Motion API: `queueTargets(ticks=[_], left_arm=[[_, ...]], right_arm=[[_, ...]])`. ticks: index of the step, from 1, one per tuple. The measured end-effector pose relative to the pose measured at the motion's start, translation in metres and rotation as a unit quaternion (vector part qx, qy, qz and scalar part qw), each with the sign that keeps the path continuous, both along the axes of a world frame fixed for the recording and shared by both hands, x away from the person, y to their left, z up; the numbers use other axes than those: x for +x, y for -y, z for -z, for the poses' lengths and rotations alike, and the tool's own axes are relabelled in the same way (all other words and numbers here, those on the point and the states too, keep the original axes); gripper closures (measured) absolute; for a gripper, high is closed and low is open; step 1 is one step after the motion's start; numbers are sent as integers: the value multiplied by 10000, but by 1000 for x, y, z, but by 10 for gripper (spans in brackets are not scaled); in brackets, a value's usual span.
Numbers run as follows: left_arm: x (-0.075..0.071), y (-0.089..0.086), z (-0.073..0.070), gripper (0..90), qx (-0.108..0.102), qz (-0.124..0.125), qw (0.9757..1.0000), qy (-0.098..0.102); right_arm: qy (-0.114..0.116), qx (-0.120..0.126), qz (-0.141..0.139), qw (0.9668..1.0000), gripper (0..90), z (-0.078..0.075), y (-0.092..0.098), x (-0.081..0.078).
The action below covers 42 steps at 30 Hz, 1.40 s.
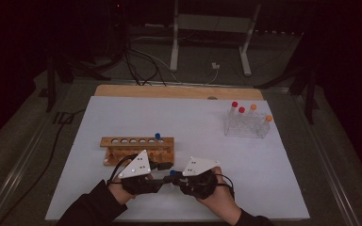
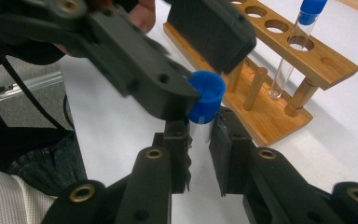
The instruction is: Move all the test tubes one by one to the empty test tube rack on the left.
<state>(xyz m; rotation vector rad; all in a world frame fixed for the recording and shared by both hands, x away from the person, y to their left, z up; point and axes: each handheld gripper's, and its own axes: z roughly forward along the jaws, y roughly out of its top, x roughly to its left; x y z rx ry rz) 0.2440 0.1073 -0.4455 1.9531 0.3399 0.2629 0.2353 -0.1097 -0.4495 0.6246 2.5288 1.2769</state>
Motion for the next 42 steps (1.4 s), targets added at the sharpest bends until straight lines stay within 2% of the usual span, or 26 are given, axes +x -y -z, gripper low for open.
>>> queueTargets(ticks=[4, 6, 9, 15, 17, 20, 25, 29, 34, 37, 39, 41, 42], left_arm=[[1, 2, 1, 684, 145, -19, 9999, -17], [-1, 3, 0, 729, 203, 17, 9998, 69], [1, 4, 0, 761, 144, 63, 9999, -14], [2, 4, -5, 769, 117, 52, 9999, 59], [3, 2, -8, 769, 110, 19, 9999, 111], [6, -4, -16, 769, -21, -83, 9999, 135], [10, -17, -32, 769, -111, -296, 9990, 331], [14, -27, -45, 769, -124, -565, 9973, 445], [23, -38, -54, 769, -192, -853, 9950, 492], [29, -42, -57, 769, -177, -1030, 9932, 507], [32, -44, -59, 769, -118, -1141, 9917, 586], [37, -46, -60, 769, -177, -1207, 9907, 595], [39, -47, -61, 769, -173, -1278, 9895, 646]], right_arm=[[-14, -27, 7, 10000, 770, 1, 0, 0], [-25, -49, 24, 10000, 770, 2, 0, 1], [-5, -57, 35, 10000, 770, 1, 0, 1], [51, 43, 50, 10000, 743, 0, 2, 2], [65, 114, 69, 9999, 637, -2, 3, 2], [138, 142, 154, 9997, 536, -4, 7, 2], [251, 272, 391, 9986, 369, -10, 19, 5], [313, 360, 600, 9971, 211, -15, 28, 7], [367, 463, 843, 9947, 51, -17, 33, 10], [364, 537, 893, 9939, 0, -18, 36, 11], [336, 616, 839, 9940, 0, -19, 39, 11], [311, 706, 849, 9934, 0, -19, 41, 11], [301, 706, 843, 9935, 0, -19, 42, 12]])
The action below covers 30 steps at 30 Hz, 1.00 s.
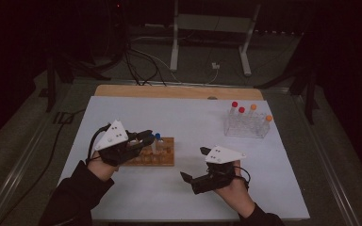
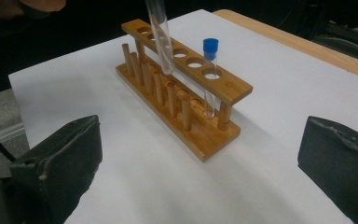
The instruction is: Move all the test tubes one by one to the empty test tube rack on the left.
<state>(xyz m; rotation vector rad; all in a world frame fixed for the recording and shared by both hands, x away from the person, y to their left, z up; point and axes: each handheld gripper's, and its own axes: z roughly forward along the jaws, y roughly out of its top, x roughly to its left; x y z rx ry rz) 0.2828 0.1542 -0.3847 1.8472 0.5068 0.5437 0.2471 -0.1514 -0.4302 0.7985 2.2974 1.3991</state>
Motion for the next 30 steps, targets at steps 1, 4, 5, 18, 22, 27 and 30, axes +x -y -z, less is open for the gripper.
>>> queueTargets(ticks=[1, 4, 5, 18, 22, 27, 30], left_arm=[[3, -1, 0, 769, 1, -45, 10000, 25], [12, -4, 1, 769, -77, -202, 9997, 57], [14, -5, 3, 770, -95, -283, 9995, 88], [44, -2, 44, 770, 189, -462, 9981, -361], [45, 0, 52, 770, 232, -437, 9977, -468], [45, 1, 61, 769, 302, -458, 9968, -580], [45, 2, 65, 769, 364, -473, 9962, -627]], right_arm=[[-14, 17, -1, 10000, 0, 0, 1, 0], [28, 59, -9, 10000, 0, -1, 3, 0], [23, 101, -22, 9999, 0, -1, 4, 0], [114, 186, -12, 9998, 0, -2, 10, 0], [104, 213, -21, 9997, 0, -3, 11, 0], [95, 227, -16, 9997, 0, -3, 12, 0], [83, 262, -32, 9996, 0, -3, 13, 0]])
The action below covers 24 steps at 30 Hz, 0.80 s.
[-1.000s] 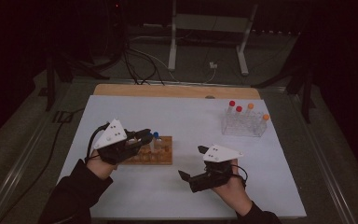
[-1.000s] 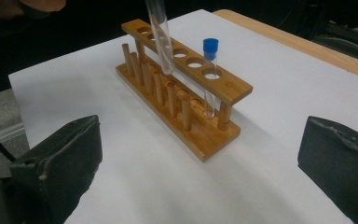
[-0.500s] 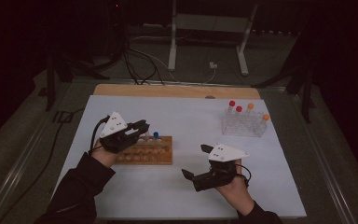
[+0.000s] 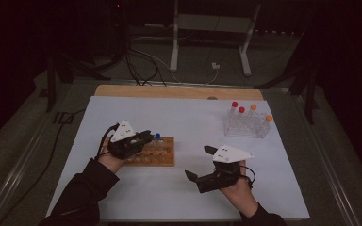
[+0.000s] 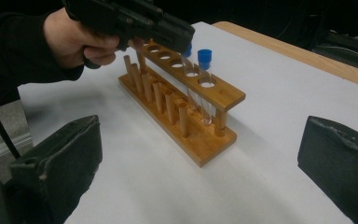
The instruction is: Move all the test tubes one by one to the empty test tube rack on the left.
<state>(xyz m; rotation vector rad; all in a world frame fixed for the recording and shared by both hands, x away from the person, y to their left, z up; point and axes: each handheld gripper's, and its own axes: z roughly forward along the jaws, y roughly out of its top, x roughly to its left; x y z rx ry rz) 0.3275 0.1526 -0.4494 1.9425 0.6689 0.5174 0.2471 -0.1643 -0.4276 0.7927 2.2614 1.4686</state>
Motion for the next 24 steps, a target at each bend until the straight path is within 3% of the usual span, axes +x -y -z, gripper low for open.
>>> queueTargets(ticks=[15, 24], left_arm=[[2, 2, -1, 769, 175, 15, 9997, -151], [9, 5, -6, 769, 385, 129, 9987, -296]], right_arm=[[-44, 13, -6, 10000, 0, 0, 1, 1], [-79, 50, -5, 10000, 0, 0, 2, 3]])
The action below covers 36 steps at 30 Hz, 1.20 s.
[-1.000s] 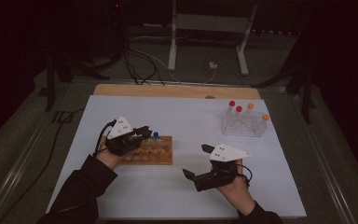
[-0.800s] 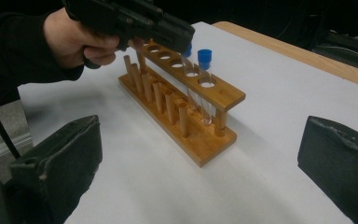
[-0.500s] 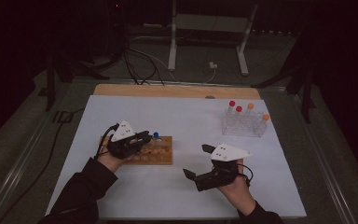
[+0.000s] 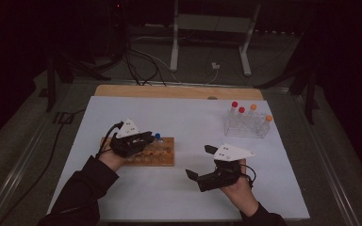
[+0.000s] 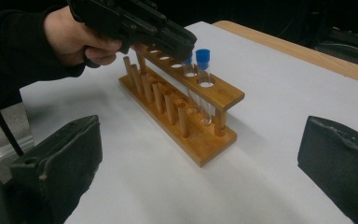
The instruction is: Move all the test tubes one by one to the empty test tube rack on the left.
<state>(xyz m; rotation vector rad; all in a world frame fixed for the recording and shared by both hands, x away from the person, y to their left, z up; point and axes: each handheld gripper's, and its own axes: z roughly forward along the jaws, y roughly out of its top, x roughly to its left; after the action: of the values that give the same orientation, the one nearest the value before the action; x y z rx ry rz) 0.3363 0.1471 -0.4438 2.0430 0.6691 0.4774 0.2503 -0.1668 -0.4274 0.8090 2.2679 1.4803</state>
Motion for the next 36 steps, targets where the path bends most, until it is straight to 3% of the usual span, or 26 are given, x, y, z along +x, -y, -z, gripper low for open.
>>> queueTargets(ticks=[9, 13, 16, 18, 20, 24, 27, 30, 32, 36], left_arm=[[2, -5, 3, 737, -199, 85, 9996, -173], [-3, -6, 1, 578, -251, 241, 9993, -123], [-8, -12, -3, 439, -427, 334, 9985, -112], [-12, -16, -4, 298, -550, 343, 9979, -76], [-16, -19, -5, 189, -645, 365, 9972, -99], [-25, -24, -6, 69, -724, 489, 9961, -80], [-33, -24, -7, 20, -710, 560, 9959, -56], [-41, -26, -9, 19, -781, 617, 9950, -17], [-45, -27, -9, 19, -804, 646, 9947, 21], [-50, -31, -8, 19, -825, 632, 9946, 37]], right_arm=[[54, 43, 42, 10000, 0, -2, 3, 1], [188, 104, 134, 9997, 0, -6, 10, 3], [539, 179, 171, 9982, 0, -11, 21, 8], [659, 281, 256, 9971, 0, -16, 31, 13], [891, 329, 459, 9944, 0, -21, 44, 17], [1052, 205, 1010, 9891, 0, -27, 73, 30], [999, 185, 1352, 9856, 0, -30, 98, 41], [800, 367, 1626, 9828, 38, -29, 125, 52], [804, 317, 2015, 9757, 103, -26, 142, 58], [662, 421, 2593, 9626, 111, -15, 172, 69]])
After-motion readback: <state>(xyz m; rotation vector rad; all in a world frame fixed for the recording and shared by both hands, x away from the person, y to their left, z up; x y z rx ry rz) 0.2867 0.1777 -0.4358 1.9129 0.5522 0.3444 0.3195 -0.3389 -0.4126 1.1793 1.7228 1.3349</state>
